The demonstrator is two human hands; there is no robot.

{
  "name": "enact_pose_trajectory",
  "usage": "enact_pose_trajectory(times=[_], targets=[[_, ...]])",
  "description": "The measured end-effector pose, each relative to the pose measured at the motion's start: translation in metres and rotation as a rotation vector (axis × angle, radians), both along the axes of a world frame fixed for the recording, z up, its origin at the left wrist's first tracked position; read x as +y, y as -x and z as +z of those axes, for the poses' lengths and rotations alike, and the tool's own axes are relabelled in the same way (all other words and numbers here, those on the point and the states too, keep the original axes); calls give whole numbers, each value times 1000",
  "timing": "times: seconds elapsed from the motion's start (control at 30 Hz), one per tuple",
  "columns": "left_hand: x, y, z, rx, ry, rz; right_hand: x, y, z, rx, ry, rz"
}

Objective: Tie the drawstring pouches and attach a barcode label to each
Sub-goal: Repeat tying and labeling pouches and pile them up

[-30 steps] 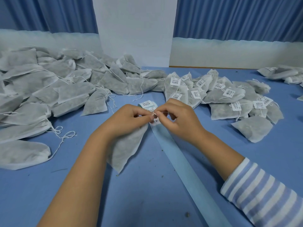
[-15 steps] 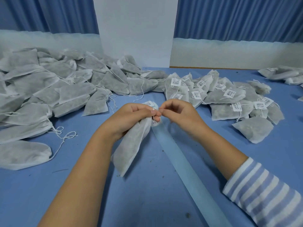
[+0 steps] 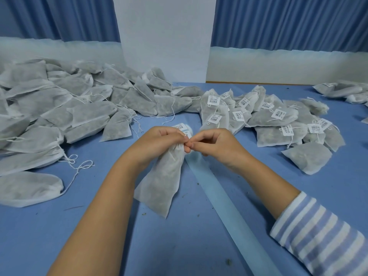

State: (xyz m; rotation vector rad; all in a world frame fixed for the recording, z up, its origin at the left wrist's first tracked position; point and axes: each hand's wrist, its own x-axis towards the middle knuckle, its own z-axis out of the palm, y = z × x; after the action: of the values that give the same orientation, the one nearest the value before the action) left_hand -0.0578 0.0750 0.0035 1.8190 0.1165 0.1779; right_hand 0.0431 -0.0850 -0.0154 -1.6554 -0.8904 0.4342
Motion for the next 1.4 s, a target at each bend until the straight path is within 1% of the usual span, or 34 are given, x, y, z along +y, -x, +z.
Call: enact_pose_trajectory(times=[0.13,0.27,0.4,0.5,0.6,0.7,0.83,0.9,0.97,1.1,1.23,1.3,1.4], targets=[[-1,-2,0,3,-7,69,4,1,-1,-44,45,-95],[-2,-8,-7,11,-125,225,2,0,1,-47,51,-126],[-1,-9,-8,18,-122,204,3,0,-1,-16,40,-89],[0,-8,-7,12,-120,164,3,1,-3,-63,-34,-84],[3,-10,-8,13,-154,190,2,1,-2,-81,-95,-79],[6,-11,-10,39,-194,213,2,-1,-2,-160,-47,-97],[6,-11,-10,41,-268,174,3,2,-3,-348,26,-123],[7,-11,-11,34,-284,166,3,3,-2,-382,52,-119],[8,-10,-12,28,-300,167,3,3,-1,-325,94,-101],[8,-11,-14,-7,-310,150,3,0,2,-83,166,-71],[8,-11,-14,-39,-258,102,3,-3,2,82,161,-30],[9,-10,-14,-14,-224,112,3,-4,1,96,149,-27],[10,-10,-13,63,-166,125,2,-5,0,17,110,-67]])
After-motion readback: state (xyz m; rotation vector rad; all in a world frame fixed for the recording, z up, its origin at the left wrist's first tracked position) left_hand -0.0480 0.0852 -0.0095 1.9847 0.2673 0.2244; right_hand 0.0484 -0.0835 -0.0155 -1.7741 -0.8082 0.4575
